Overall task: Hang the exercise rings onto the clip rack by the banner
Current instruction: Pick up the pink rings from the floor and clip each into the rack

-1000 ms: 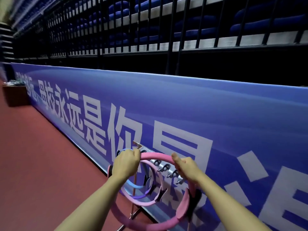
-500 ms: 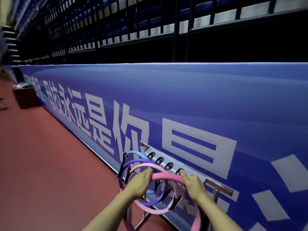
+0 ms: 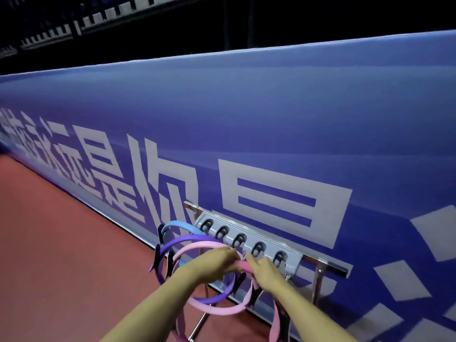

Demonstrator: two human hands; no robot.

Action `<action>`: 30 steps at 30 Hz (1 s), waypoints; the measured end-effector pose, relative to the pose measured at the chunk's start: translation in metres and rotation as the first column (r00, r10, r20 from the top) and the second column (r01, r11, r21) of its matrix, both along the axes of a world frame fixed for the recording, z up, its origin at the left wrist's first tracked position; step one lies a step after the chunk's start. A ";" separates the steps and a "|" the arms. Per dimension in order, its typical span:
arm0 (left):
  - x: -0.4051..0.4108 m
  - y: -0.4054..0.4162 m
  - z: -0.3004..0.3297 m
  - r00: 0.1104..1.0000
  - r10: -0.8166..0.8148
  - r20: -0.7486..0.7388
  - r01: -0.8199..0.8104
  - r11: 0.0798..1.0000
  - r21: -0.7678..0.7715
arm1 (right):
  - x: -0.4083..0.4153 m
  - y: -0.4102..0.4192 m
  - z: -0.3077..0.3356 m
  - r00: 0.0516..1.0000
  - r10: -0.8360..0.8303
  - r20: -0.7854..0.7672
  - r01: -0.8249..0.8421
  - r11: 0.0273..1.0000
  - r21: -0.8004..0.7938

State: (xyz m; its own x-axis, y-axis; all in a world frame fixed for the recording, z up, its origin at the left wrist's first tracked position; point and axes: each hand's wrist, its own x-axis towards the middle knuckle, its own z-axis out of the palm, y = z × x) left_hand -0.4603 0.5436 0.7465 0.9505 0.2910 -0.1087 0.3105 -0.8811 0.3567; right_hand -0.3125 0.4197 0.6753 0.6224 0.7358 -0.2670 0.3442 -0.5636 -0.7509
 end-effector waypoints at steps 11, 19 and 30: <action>0.054 0.060 -0.032 0.924 -0.264 -0.279 0.309 0.941 0.135 | 0.012 0.034 -0.012 0.991 0.104 0.086 -0.099 0.993 -0.065; 0.086 0.094 -0.069 0.903 -0.282 -0.325 0.331 0.937 0.108 | 0.022 0.046 -0.020 0.980 0.158 0.121 -0.141 0.980 -0.143; 0.119 0.118 -0.081 0.890 -0.393 -0.229 0.445 0.860 0.251 | 0.032 0.060 -0.038 0.942 -0.161 0.296 0.207 0.969 -0.132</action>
State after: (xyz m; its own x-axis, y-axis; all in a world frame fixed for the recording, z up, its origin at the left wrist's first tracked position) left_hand -0.3410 0.6614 0.6658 0.9649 -0.0883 -0.2473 -0.0800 -0.9959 0.0433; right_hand -0.2803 0.4798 0.6370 0.8094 0.5633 -0.1658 0.4064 -0.7412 -0.5342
